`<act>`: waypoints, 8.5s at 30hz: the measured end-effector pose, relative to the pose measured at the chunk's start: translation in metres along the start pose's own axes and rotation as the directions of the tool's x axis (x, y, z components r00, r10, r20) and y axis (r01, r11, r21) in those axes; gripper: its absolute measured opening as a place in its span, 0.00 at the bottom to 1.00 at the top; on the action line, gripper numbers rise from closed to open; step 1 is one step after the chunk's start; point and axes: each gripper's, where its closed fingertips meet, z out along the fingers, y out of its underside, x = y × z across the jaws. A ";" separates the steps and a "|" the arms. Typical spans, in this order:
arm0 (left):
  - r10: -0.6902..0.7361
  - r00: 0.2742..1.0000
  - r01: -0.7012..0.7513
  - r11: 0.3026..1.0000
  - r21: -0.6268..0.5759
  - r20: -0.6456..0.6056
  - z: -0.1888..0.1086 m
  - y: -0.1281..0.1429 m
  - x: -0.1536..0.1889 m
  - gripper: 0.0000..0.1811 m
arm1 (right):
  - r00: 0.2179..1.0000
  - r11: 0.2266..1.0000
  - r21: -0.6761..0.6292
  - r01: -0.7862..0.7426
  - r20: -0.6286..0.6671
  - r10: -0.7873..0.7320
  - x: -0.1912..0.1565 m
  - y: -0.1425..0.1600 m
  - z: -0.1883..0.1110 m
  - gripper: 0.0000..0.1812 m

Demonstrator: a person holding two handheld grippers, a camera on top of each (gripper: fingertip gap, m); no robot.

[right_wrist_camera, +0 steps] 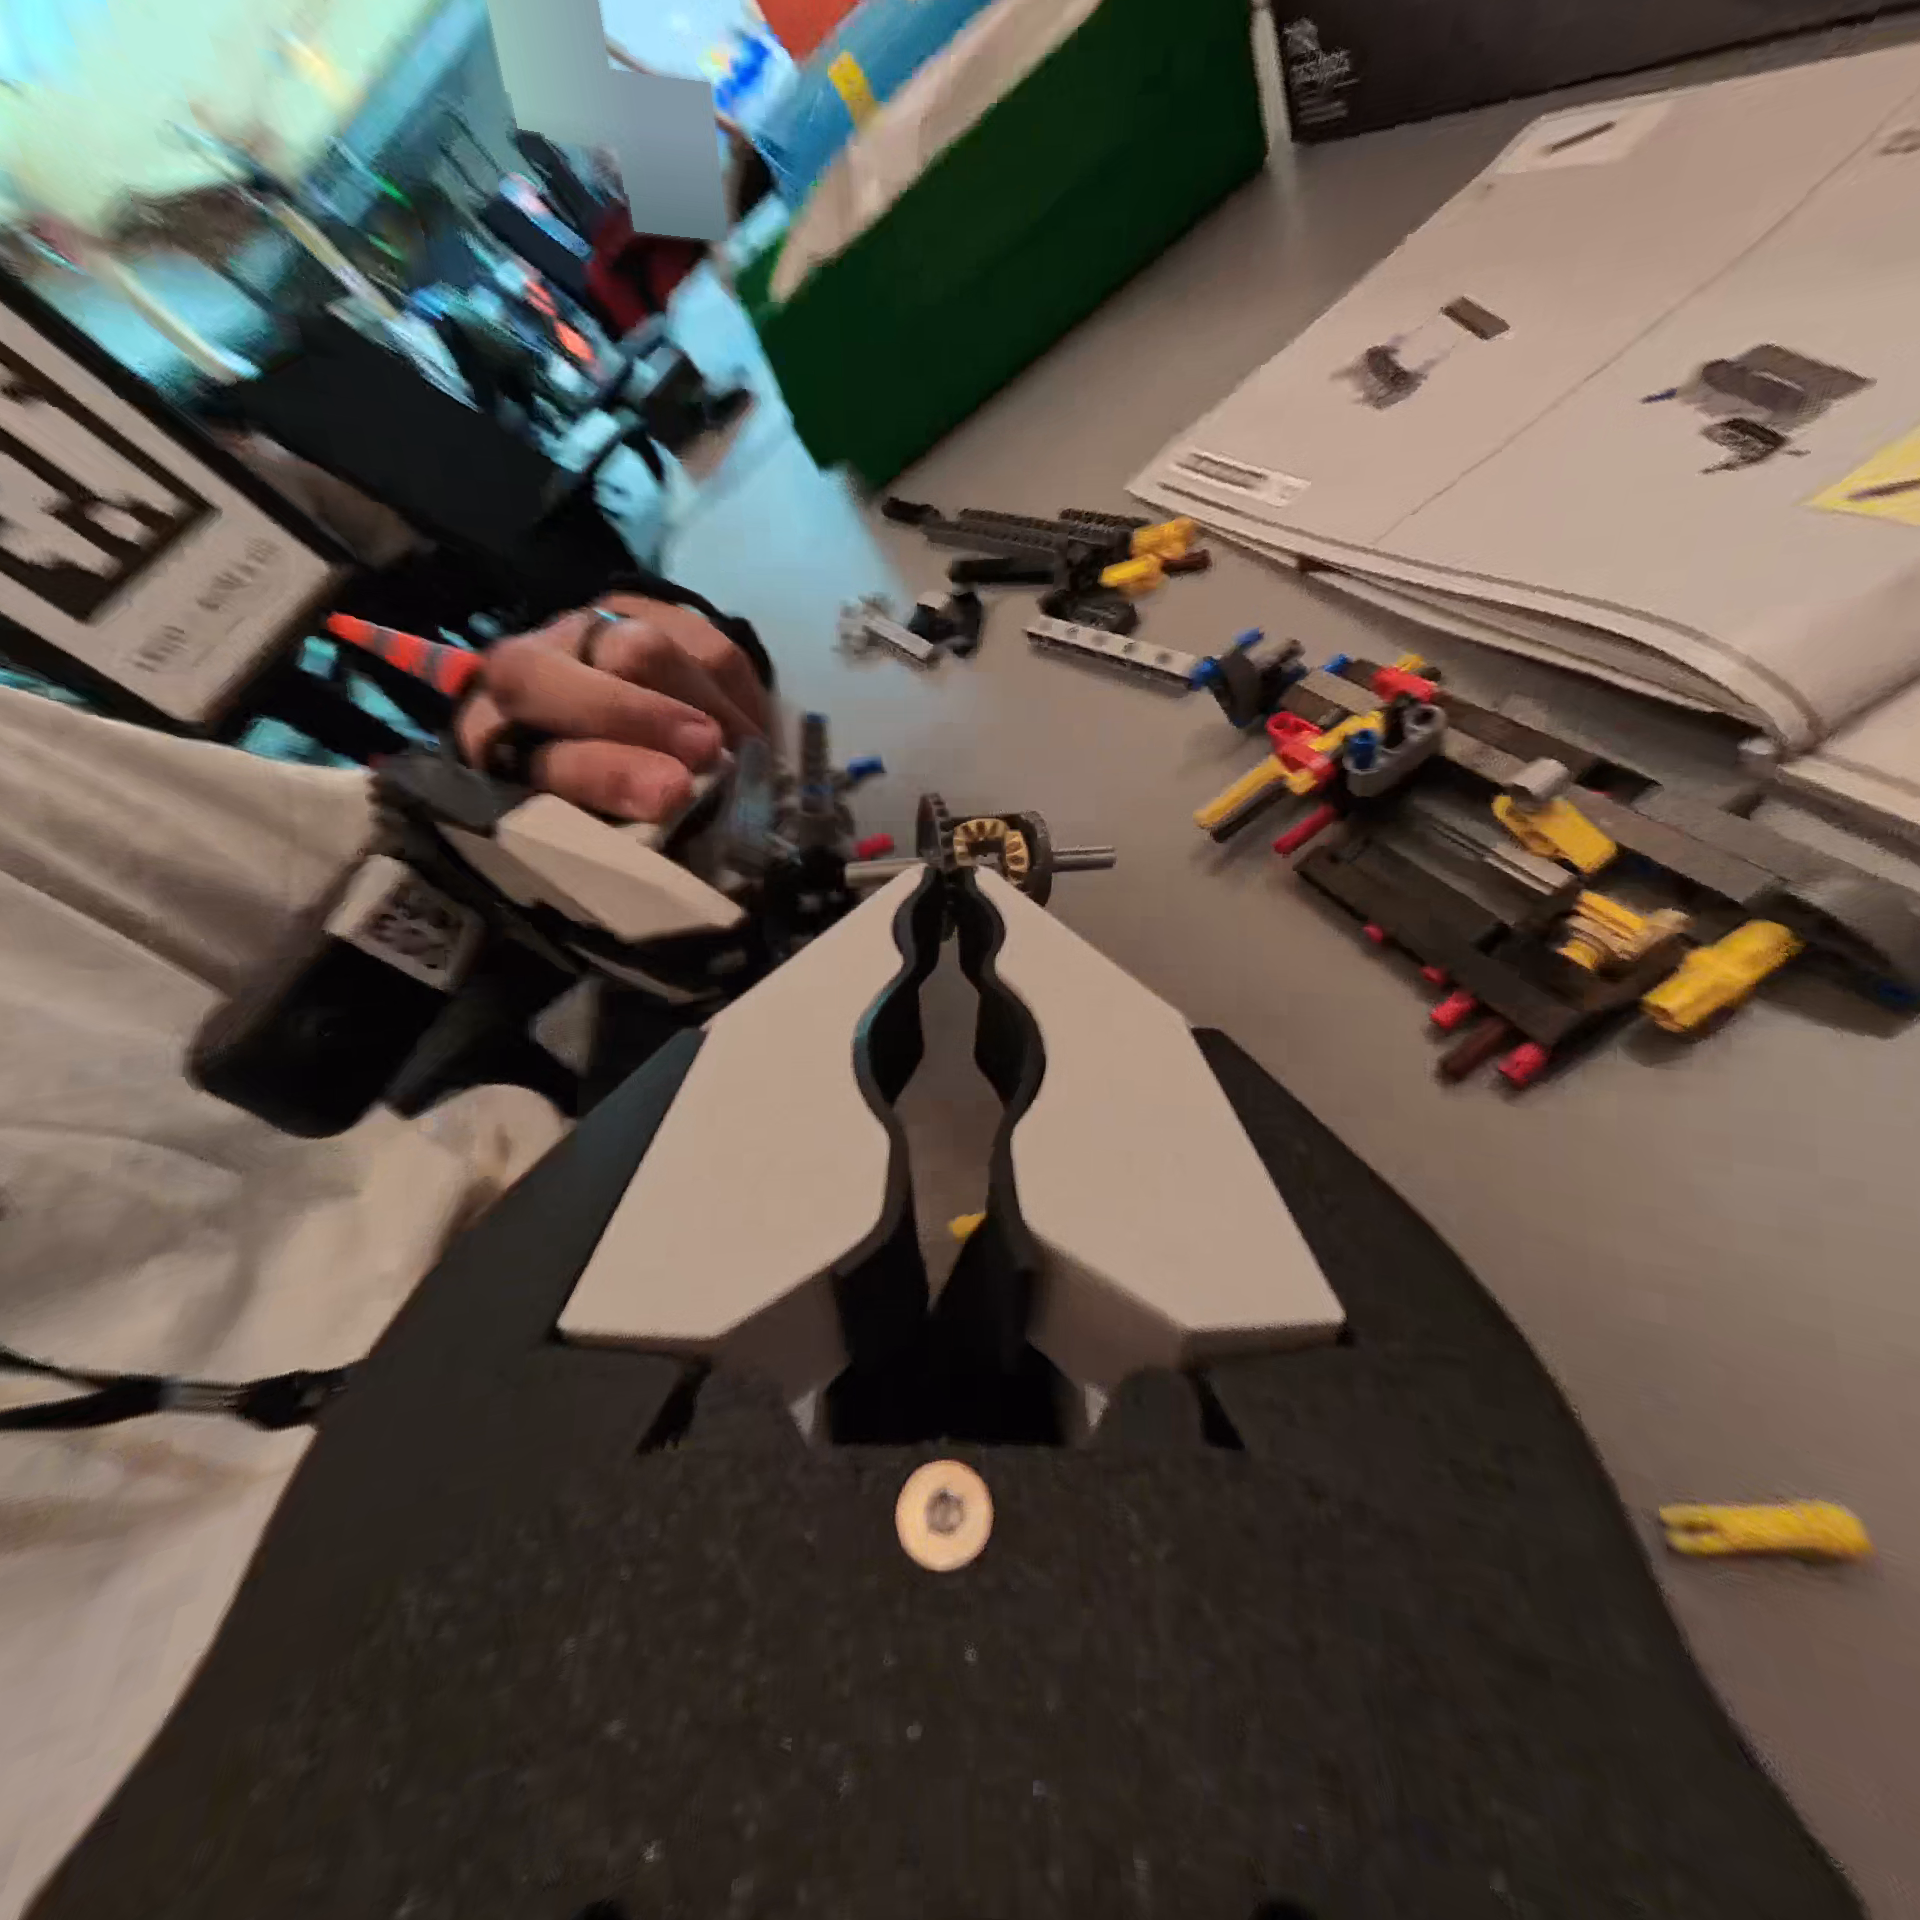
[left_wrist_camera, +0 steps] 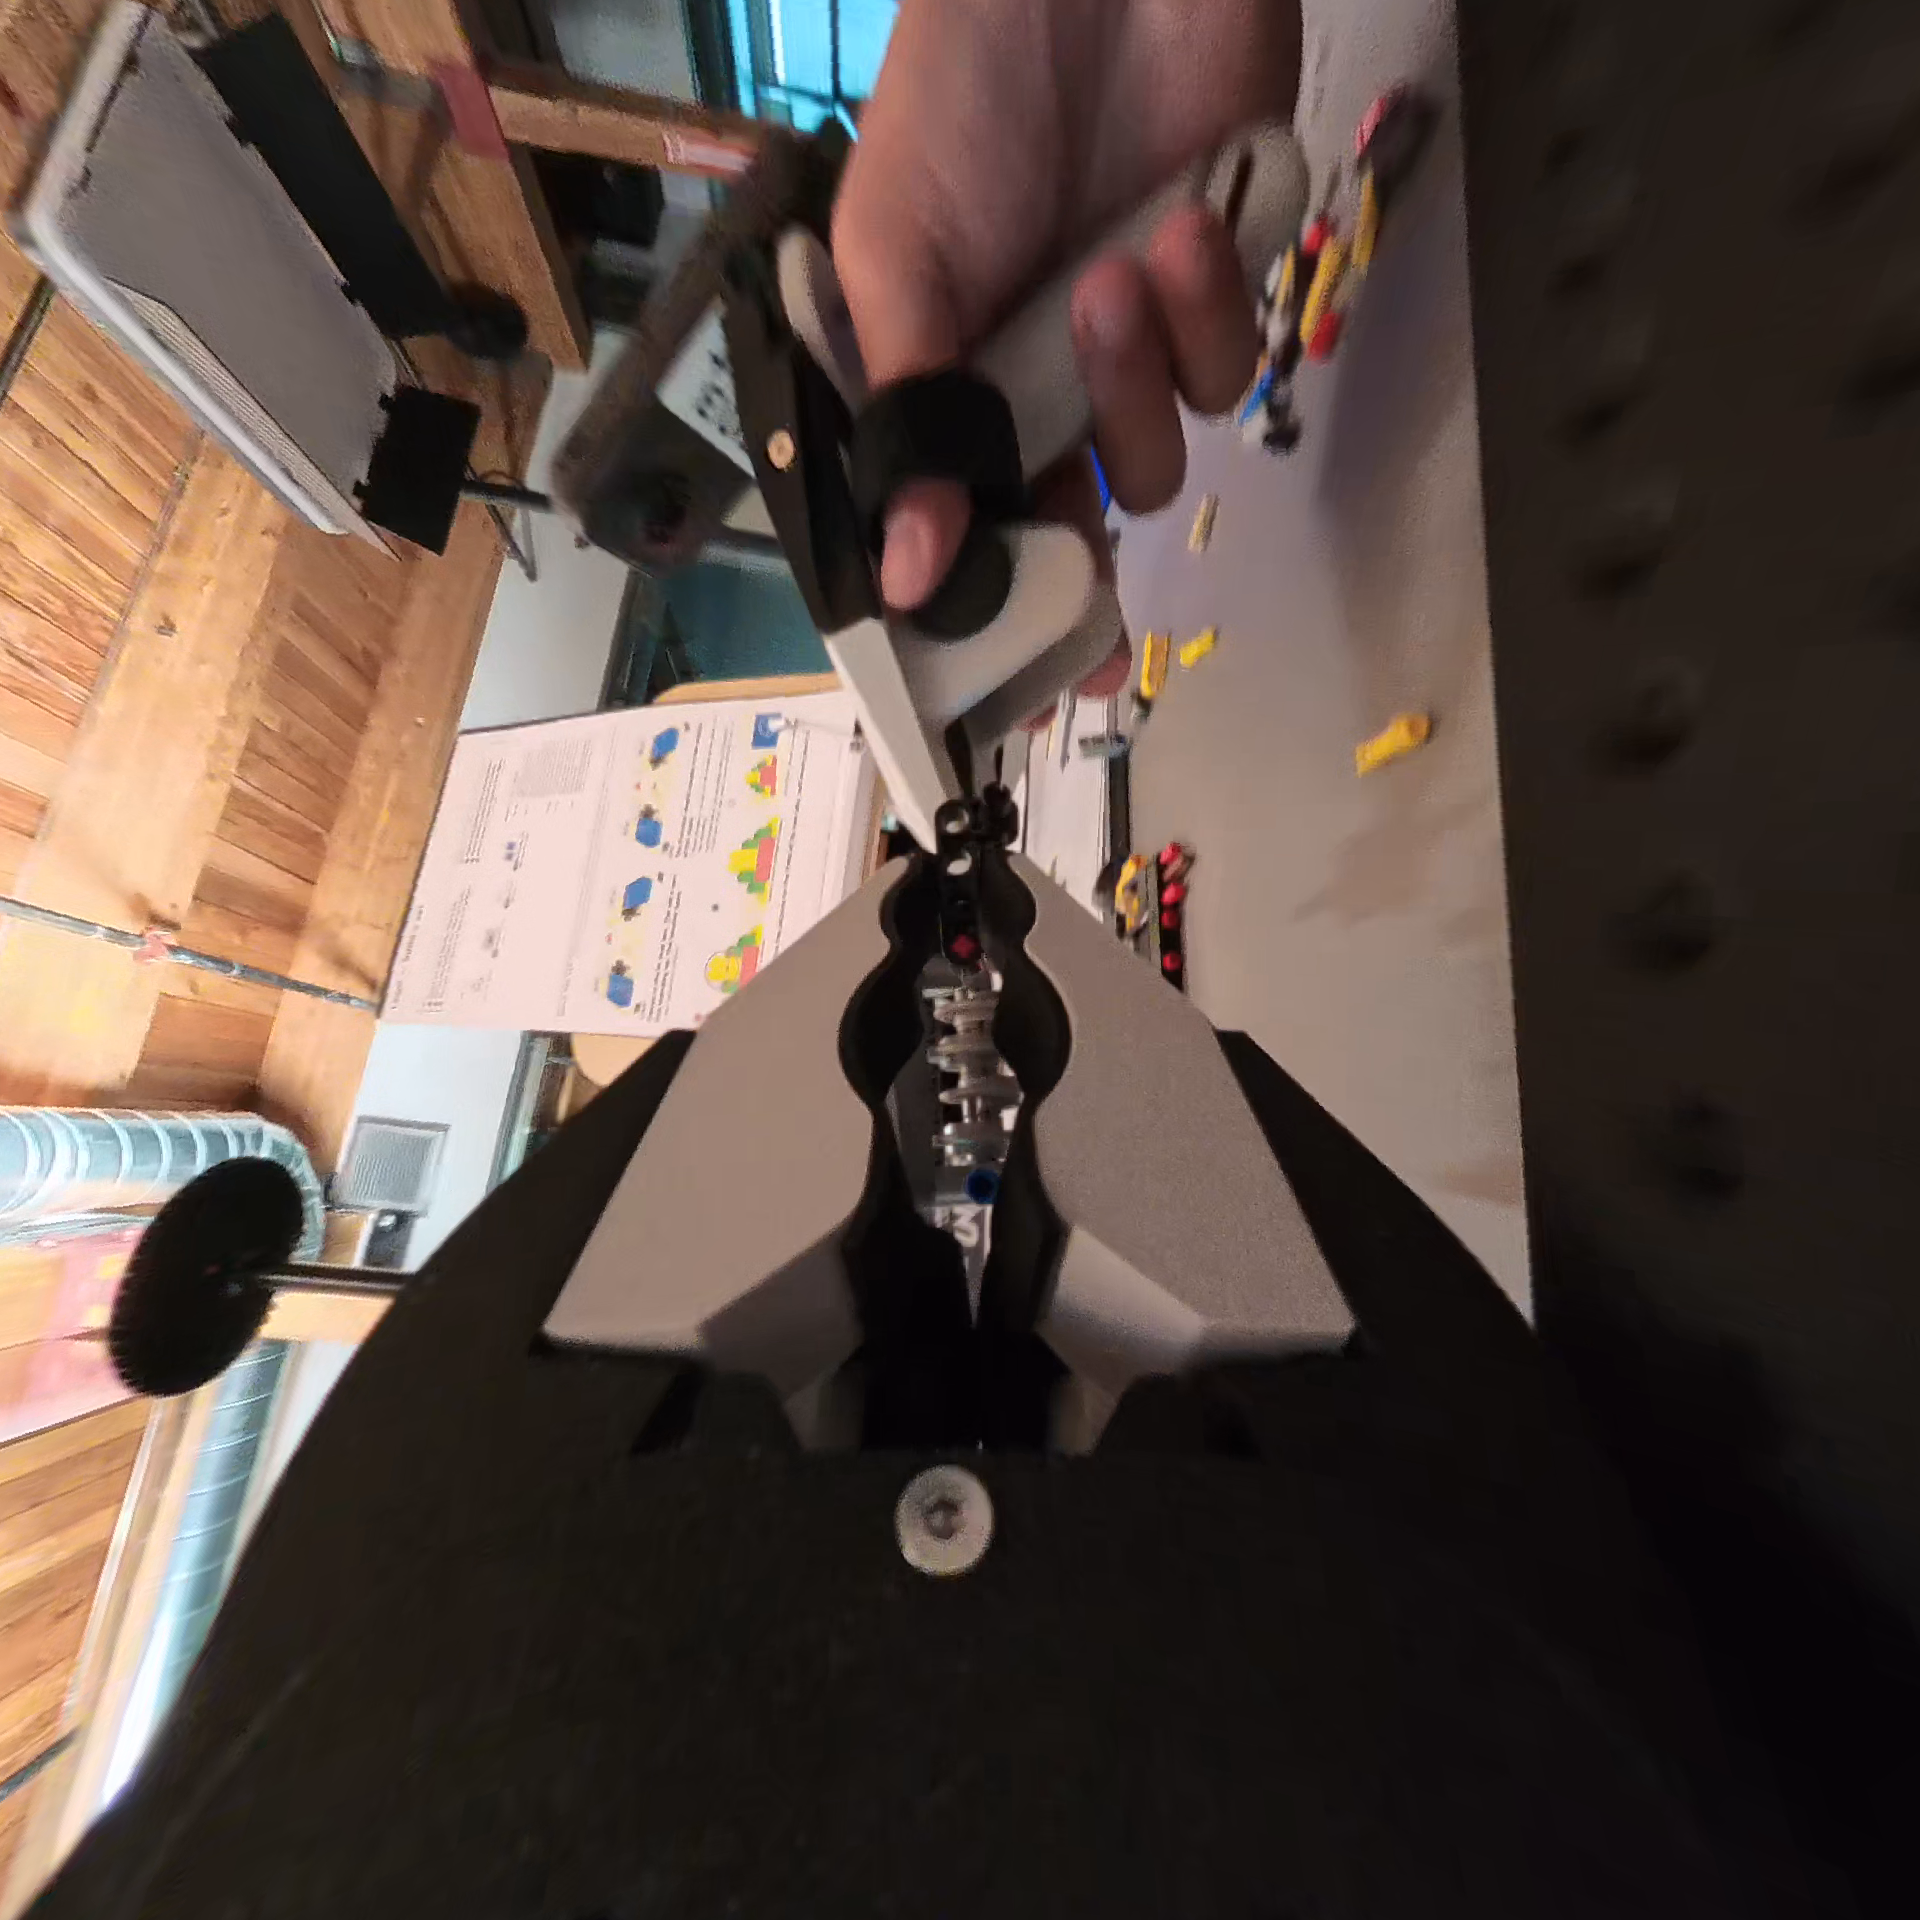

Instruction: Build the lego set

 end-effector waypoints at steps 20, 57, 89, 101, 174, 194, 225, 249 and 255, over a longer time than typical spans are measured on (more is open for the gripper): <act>-0.132 0.991 0.128 0.973 -0.193 -0.010 -0.004 0.044 0.004 0.03 | 0.897 0.831 -0.498 0.247 -0.208 -0.391 0.029 0.071 -0.067 0.15; -0.481 0.877 0.471 0.851 0.232 -0.014 -0.028 0.003 -0.049 0.03 | 0.654 0.599 -0.269 0.754 0.225 -0.722 -0.052 -0.007 -0.033 0.02; -0.261 0.965 0.247 0.909 0.334 -0.005 -0.031 -0.041 -0.030 0.03 | 0.461 0.315 -0.339 0.886 0.574 -0.677 -0.062 0.015 -0.043 0.02; -0.270 0.963 0.260 0.901 0.348 -0.020 -0.032 -0.047 -0.030 0.04 | 0.287 0.273 -0.115 0.955 0.590 -0.755 -0.069 0.019 -0.026 0.02; -0.019 0.997 0.015 0.999 0.046 0.069 -0.007 -0.003 -0.012 0.03 | 0.928 0.912 0.181 0.369 -0.135 -0.348 -0.031 0.001 -0.011 0.10; 0.000 1.000 -0.001 0.999 0.038 0.005 0.001 -0.010 -0.009 0.03 | 0.939 0.938 0.092 0.333 -0.123 -0.321 -0.021 0.018 -0.005 0.04; -0.005 0.999 0.005 1.000 0.001 0.031 0.000 -0.005 -0.016 0.03 | 0.941 0.942 0.096 0.322 -0.147 -0.306 -0.014 0.016 -0.006 0.05; 0.041 0.999 -0.041 0.999 0.020 -0.014 0.004 -0.014 -0.002 0.03 | 0.915 0.903 0.183 0.389 -0.186 -0.357 -0.020 0.000 -0.015 0.06; 0.035 0.999 -0.036 0.998 -0.048 -0.014 0.008 0.001 -0.004 0.03 | 0.926 0.912 0.172 0.373 -0.126 -0.355 -0.029 0.005 -0.014 0.06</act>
